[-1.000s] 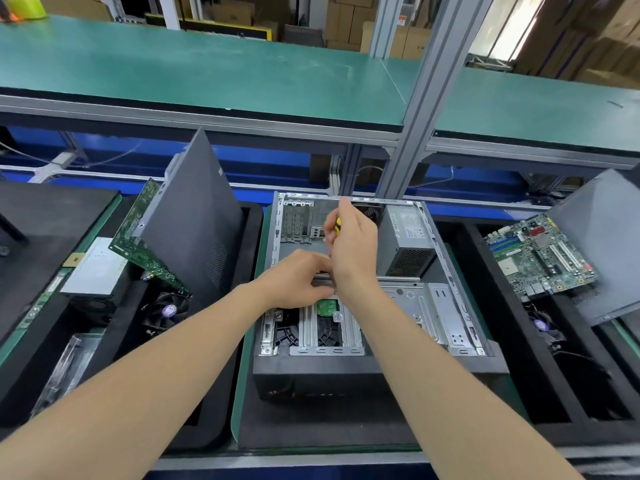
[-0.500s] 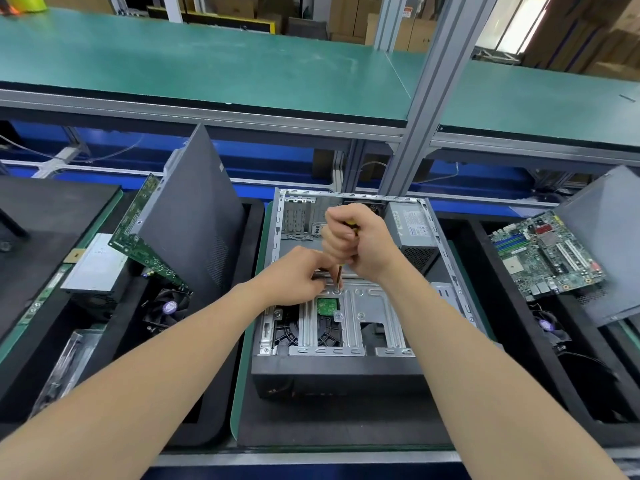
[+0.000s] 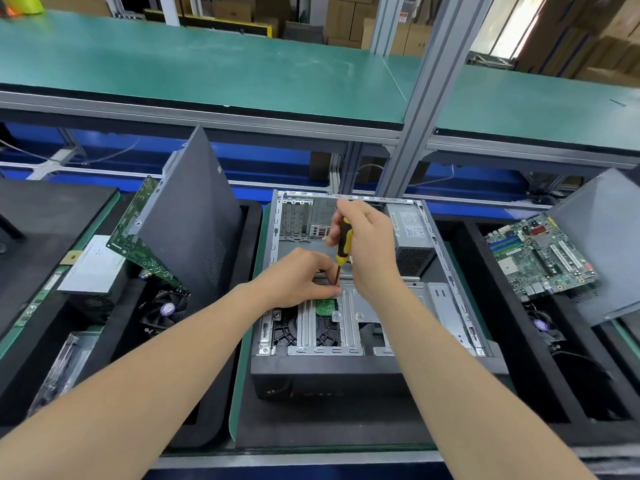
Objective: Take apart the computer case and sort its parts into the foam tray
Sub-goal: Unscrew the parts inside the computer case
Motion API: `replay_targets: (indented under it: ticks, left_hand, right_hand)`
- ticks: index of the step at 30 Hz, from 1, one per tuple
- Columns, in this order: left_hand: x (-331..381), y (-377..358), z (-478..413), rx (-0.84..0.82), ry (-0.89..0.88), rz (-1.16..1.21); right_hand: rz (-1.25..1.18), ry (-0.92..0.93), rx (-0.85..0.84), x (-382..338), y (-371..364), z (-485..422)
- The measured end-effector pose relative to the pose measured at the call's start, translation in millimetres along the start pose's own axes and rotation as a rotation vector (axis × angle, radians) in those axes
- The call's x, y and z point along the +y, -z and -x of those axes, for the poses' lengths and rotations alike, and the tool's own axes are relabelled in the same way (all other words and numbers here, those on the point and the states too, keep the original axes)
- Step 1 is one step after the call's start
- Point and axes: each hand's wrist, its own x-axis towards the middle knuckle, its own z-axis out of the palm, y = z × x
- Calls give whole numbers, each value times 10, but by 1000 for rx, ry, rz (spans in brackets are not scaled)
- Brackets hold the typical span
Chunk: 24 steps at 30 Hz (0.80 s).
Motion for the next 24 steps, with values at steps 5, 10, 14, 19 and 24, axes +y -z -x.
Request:
replay_targets:
  ticks: [5, 10, 14, 19, 24]
  left_hand:
    - [70, 14, 28, 8, -32, 31]
    - [80, 38, 39, 23, -64, 61]
    - [41, 48, 34, -26, 21, 47]
    - [11, 24, 3, -36, 22, 21]
    - [-36, 8, -2, -15, 33, 15]
  right_hand:
    - [204, 96, 267, 54, -322, 164]
    - [93, 116, 290, 68, -408, 142]
    - [22, 82, 135, 58, -254, 46]
    - [-68, -50, -145, 23, -59, -66]
    - [-111, -153, -423, -19, 63, -187]
